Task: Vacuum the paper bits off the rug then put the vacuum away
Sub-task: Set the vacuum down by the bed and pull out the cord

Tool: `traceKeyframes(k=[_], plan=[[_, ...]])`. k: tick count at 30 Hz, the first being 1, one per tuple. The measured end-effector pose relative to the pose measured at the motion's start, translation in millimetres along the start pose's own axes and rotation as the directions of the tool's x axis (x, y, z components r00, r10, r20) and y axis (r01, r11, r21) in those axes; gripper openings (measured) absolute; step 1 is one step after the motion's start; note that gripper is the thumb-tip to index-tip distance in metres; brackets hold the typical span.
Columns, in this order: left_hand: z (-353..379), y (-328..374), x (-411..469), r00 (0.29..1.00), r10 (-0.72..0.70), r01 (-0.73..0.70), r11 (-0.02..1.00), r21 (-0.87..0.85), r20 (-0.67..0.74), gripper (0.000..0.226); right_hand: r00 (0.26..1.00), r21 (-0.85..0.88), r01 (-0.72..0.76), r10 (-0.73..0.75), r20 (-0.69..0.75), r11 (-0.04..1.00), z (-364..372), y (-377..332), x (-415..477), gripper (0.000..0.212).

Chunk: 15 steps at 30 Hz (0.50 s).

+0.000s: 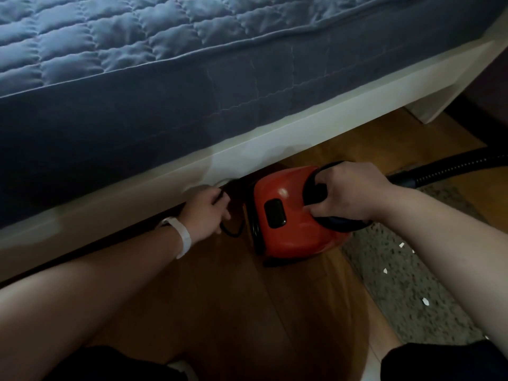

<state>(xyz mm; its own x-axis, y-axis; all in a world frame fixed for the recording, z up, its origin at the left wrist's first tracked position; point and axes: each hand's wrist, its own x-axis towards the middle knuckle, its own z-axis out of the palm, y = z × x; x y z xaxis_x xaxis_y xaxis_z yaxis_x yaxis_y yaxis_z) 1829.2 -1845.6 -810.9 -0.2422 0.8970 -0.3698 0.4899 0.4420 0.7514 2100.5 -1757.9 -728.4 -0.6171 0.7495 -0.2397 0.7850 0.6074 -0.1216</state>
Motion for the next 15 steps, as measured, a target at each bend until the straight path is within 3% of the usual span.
traceKeyframes(k=[3,6,9,13,15], plan=[[-6,-7,10,0.994,-0.039,0.032,0.997,-0.076,-0.099,0.016,1.000,-0.006,-0.014,0.014,0.004,1.000,-2,1,-1,0.051],[-6,-25,15,0.991,0.037,-0.013,0.984,0.177,-0.132,0.020,1.000,-0.010,-0.008,0.008,0.007,1.000,-4,1,-3,0.049],[-3,-38,17,0.983,0.183,-0.150,0.864,0.481,-0.023,0.022,1.000,-0.005,-0.009,0.009,0.013,1.000,-10,-1,-9,0.044],[8,-42,24,0.995,0.025,-0.077,0.788,0.611,0.094,0.030,1.000,0.026,0.005,-0.005,0.006,1.000,-20,-5,-19,0.046],[12,-43,28,0.989,0.051,-0.127,0.776,0.617,0.140,0.039,1.000,0.034,0.002,-0.002,0.013,0.999,-24,-6,-23,0.047]])
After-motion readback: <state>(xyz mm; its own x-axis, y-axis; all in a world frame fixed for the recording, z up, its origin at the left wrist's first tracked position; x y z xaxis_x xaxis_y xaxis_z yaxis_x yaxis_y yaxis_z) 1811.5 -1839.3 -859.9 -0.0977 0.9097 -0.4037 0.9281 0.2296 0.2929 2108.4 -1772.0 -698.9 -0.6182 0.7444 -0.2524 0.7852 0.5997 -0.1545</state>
